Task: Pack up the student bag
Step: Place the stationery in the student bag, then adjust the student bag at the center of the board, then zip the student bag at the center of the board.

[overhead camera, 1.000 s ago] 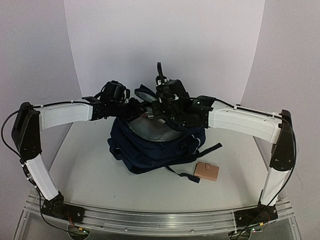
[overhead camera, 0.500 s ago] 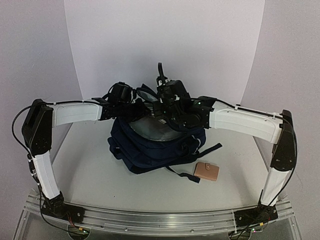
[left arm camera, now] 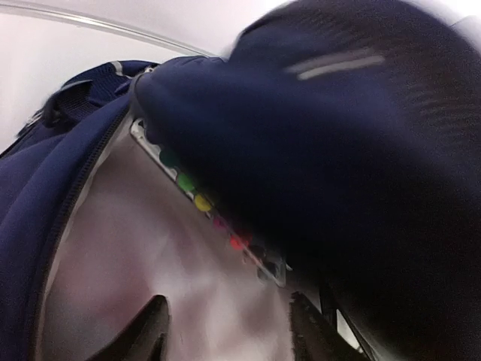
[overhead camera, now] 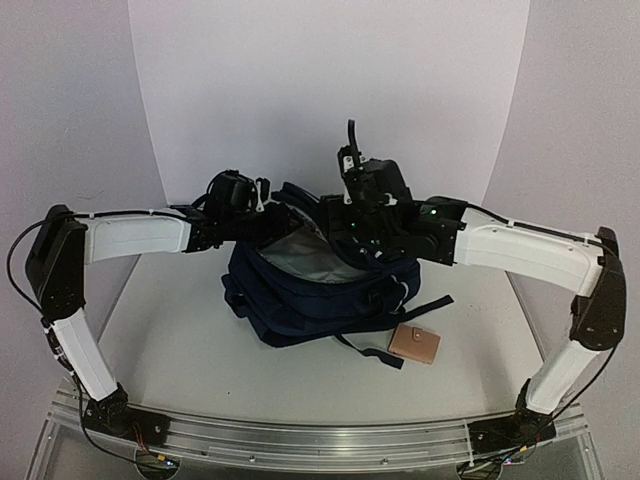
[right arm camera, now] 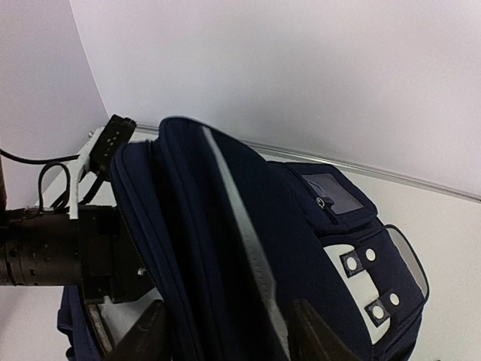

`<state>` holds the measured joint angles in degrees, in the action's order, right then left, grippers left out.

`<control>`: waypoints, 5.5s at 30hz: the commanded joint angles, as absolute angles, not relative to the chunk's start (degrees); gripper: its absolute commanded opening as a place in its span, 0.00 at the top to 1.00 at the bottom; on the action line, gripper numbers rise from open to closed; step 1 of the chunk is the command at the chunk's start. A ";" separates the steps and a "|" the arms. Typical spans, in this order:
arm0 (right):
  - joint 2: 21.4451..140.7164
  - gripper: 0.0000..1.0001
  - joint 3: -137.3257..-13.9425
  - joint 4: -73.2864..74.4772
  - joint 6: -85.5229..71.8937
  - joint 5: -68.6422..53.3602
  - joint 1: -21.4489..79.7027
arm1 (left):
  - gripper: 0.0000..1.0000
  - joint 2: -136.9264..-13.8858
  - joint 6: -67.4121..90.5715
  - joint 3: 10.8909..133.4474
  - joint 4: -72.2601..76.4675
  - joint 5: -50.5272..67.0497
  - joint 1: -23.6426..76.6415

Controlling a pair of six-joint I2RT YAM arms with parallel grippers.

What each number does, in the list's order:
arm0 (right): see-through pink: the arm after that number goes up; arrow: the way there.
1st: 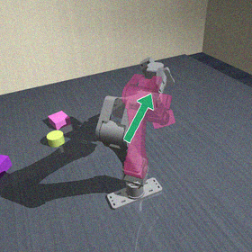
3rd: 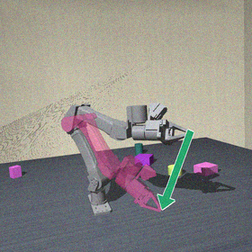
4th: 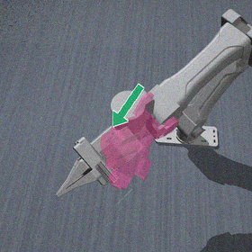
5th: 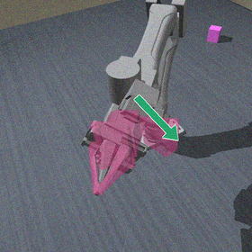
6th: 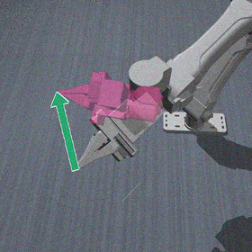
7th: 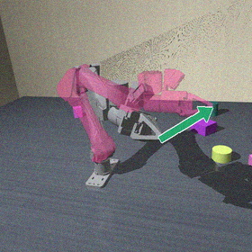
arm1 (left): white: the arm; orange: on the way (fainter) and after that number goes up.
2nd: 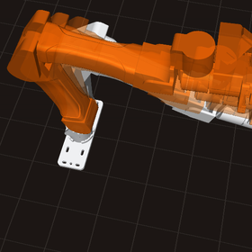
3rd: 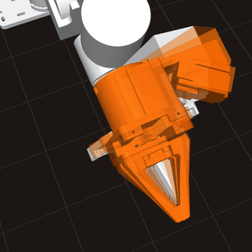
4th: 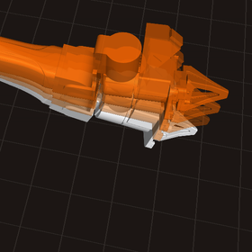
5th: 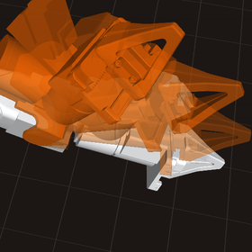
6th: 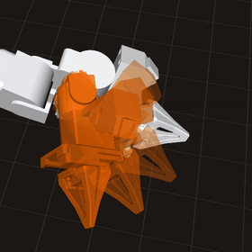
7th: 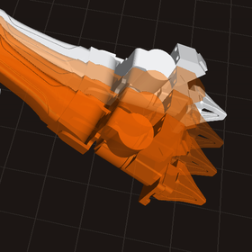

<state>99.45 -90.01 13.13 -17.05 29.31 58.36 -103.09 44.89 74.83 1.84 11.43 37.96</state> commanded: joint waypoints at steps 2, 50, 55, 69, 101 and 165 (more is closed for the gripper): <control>84.93 0.19 -84.16 8.15 -21.15 29.13 59.15 | 0.29 -85.72 43.07 68.78 -12.57 2.79 36.46; 118.46 0.36 -80.03 -19.83 -31.94 -23.96 30.96 | 0.61 -85.35 33.28 57.96 -6.01 28.10 39.65; 119.90 0.21 -87.86 -16.57 -27.55 -21.86 30.96 | 0.51 -75.14 36.35 51.43 -7.90 22.67 41.21; 97.78 0.02 -74.58 -0.20 -24.93 -9.86 30.87 | 0.13 -64.63 35.68 49.72 -19.37 14.30 32.22; 83.59 0.41 -48.18 -13.62 -50.17 -9.47 35.75 | 0.15 -79.07 28.11 56.95 -8.44 24.82 41.24; 84.61 0.31 -52.03 -4.24 -43.21 -16.88 33.89 | 1.00 -85.17 24.88 53.17 -5.98 33.38 31.17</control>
<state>81.35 -51.59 -1.92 -41.58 -15.70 31.91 -87.25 27.99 50.56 -1.97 33.30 31.07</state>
